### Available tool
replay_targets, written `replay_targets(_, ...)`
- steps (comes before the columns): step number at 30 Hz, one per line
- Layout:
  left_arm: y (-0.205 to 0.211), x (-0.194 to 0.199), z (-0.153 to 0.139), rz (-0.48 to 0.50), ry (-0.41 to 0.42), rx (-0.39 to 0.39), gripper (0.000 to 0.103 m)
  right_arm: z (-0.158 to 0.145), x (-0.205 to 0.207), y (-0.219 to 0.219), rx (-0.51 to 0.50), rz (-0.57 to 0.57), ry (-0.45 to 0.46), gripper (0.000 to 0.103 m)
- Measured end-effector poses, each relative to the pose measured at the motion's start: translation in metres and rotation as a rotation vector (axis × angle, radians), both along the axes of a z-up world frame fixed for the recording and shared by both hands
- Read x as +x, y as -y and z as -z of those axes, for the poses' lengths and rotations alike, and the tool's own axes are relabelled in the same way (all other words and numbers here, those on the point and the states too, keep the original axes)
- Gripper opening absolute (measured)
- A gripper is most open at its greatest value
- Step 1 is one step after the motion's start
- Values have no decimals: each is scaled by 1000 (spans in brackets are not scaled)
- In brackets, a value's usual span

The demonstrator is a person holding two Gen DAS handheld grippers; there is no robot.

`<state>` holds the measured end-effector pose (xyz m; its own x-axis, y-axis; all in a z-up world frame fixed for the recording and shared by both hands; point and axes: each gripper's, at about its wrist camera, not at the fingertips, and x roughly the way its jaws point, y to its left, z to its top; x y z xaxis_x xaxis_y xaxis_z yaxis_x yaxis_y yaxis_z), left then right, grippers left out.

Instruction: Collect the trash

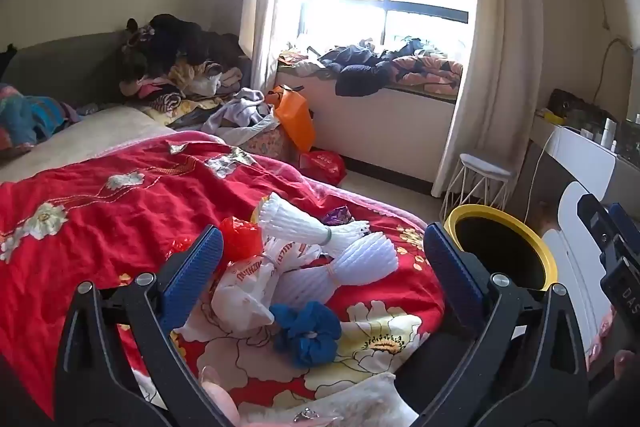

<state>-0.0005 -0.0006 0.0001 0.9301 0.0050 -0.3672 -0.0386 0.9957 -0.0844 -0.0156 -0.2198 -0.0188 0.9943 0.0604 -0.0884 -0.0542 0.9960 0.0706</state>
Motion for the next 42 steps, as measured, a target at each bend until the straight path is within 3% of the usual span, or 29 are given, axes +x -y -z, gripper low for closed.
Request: replay_targets(42,6,-5,-5,12,8,1,93,-5,1,-4,-9,-8,7,97)
